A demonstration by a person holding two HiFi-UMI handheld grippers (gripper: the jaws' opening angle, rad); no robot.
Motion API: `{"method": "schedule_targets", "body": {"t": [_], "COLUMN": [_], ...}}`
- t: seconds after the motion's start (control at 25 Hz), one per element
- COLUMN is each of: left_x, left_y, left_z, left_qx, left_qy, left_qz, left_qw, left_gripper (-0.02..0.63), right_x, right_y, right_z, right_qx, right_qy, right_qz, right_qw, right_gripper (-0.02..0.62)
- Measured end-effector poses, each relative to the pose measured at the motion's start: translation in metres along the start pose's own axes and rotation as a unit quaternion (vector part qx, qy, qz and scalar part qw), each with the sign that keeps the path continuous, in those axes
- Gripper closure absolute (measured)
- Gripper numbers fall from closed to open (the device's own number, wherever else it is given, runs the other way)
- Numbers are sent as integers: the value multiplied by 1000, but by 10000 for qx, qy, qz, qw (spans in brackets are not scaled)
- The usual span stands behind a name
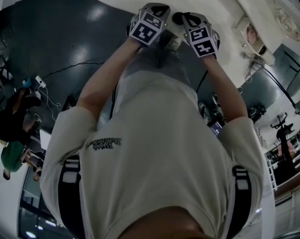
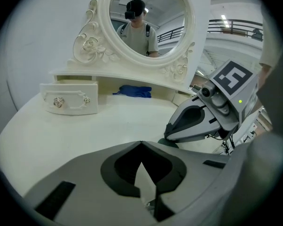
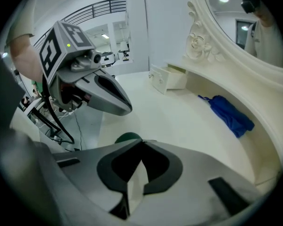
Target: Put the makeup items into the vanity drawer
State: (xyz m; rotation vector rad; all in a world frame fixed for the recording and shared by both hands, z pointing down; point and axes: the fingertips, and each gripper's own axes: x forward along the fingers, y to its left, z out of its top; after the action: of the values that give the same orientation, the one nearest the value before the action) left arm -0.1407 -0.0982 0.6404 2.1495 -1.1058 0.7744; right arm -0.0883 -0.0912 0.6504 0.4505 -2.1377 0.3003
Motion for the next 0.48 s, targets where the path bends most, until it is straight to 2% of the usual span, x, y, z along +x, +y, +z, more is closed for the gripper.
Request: {"method": "schedule_targets", "body": {"t": [0.16, 0.2, 0.36, 0.48], "left_x": [-2, -2, 1, 4], "left_y": [0, -1, -6, -7], "left_z": [-2, -3, -3, -4], "left_qx": [-31, -24, -14, -23], "left_qy": [0, 14, 20, 38], "left_qz": [28, 23, -5, -12], "left_qw": [10000, 10000, 10000, 10000], "left_gripper": [592, 592, 592, 592], "right_x": [-5, -4, 2, 8], "right_y": [10, 12, 18, 24], "right_z": [-1, -2, -6, -7], "right_qx": [-149, -137, -93, -144], "right_qy": [-49, -34, 43, 112], "right_qz": [17, 46, 192, 342], "right_qw": [9999, 9999, 9998, 9992], "right_gripper": [580, 561, 406, 393]}}
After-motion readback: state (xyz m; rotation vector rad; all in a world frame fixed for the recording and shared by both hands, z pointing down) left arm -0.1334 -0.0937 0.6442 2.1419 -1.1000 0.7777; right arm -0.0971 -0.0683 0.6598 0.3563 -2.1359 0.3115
